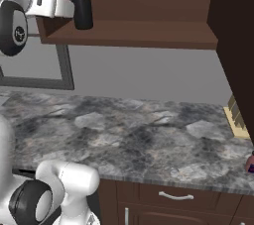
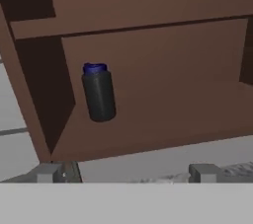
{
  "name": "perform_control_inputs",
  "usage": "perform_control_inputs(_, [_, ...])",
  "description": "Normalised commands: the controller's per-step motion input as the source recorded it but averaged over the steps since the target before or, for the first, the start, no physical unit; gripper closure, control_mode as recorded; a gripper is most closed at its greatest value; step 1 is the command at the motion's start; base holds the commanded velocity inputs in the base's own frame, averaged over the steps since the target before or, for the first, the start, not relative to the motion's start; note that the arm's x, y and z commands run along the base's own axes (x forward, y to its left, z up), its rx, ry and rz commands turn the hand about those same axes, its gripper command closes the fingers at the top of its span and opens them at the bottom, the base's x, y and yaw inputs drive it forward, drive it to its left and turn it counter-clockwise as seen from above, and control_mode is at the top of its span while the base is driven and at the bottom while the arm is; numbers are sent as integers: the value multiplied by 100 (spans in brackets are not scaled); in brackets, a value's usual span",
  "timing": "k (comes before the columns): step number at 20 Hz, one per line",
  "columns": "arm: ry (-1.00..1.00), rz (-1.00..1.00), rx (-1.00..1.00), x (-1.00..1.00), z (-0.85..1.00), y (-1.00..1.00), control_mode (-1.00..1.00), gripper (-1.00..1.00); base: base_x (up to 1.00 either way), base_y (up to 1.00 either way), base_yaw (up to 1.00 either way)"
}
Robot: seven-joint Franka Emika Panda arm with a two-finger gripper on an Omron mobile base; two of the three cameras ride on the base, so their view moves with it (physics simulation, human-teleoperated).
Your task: Sort all alcoholic drinks to one cabinet, and non-alcoholic drinks to the other.
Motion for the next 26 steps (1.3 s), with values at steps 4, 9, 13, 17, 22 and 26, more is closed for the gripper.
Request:
perform_control_inputs(4, [27,-1,-1,-60,-68,-8,-100,-100,0,0,0])
perform_control_inputs(9, [42,0,0,-40,-59,-5,-100,-100,0,0,0])
perform_control_inputs(13, [48,0,0,-15,-66,0,-100,-100,0,0,0])
perform_control_inputs(17, [36,0,0,-2,-69,0,-100,-100,0,0,0])
perform_control_inputs(22, [19,0,0,-1,-34,0,-100,-100,0,0,0])
perform_control_inputs(26, [1,0,0,-11,-7,0,100,-100,-75,-23,-1])
